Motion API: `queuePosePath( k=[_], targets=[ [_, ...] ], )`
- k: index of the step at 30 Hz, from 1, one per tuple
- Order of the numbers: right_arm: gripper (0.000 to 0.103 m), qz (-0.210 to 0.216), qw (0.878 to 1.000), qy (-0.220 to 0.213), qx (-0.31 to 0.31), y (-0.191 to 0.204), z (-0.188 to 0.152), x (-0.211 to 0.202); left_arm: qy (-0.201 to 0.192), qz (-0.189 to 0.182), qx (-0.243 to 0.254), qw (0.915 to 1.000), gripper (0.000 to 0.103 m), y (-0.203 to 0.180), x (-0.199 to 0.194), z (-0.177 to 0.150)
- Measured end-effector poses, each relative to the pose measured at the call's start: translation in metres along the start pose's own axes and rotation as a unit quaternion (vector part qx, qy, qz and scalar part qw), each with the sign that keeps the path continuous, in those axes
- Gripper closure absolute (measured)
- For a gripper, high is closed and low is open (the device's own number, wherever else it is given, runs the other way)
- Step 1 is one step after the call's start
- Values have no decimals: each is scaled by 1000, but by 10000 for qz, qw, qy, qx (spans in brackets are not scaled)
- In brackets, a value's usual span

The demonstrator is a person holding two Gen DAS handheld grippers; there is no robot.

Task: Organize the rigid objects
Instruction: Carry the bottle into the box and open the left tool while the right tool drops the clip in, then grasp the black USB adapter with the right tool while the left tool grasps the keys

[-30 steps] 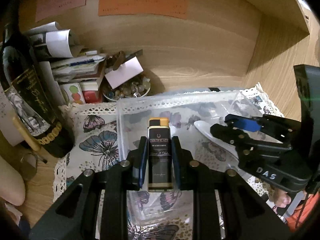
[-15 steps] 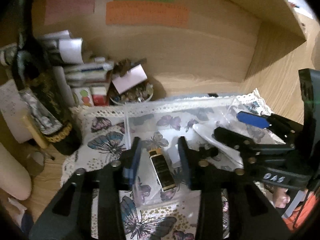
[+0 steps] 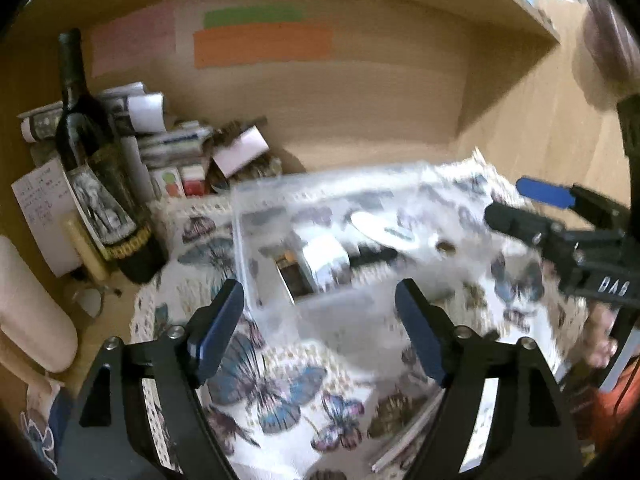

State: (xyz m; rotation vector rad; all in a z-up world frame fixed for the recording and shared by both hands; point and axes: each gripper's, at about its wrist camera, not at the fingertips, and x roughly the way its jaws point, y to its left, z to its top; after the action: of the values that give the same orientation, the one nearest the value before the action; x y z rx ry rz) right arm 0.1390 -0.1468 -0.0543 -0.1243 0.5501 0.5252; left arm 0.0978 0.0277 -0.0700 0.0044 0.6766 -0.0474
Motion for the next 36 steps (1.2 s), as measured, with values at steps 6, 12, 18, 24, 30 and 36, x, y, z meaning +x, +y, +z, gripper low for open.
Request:
queuePosePath(
  k=[6, 12, 18, 24, 30, 36],
  targets=[
    [21, -107, 9991, 364, 203, -14, -33, -6, 562, -37, 290, 9980, 25, -11, 15, -34],
    [21, -153, 9955, 844, 409, -24, -73, -3, 1115, -294, 445, 9923, 25, -20, 30, -57],
    [21, -90, 9908, 1242, 539, -23, -102, 4, 1451, -385, 564, 9871, 25, -28, 47, -66],
    [22, 64, 9886, 1380, 598, -19, -111, 9, 1569, -588, 630, 9838, 25, -36, 56, -63],
    [33, 44, 9896, 1381, 388, -8, -110, 16, 1633, -726, 679, 9816, 25, -48, 61, -60],
    [51, -141, 9916, 1273, 198, 1, -110, 22, 1364, -784, 883, 9836, 52, -59, 60, -62]
  ],
)
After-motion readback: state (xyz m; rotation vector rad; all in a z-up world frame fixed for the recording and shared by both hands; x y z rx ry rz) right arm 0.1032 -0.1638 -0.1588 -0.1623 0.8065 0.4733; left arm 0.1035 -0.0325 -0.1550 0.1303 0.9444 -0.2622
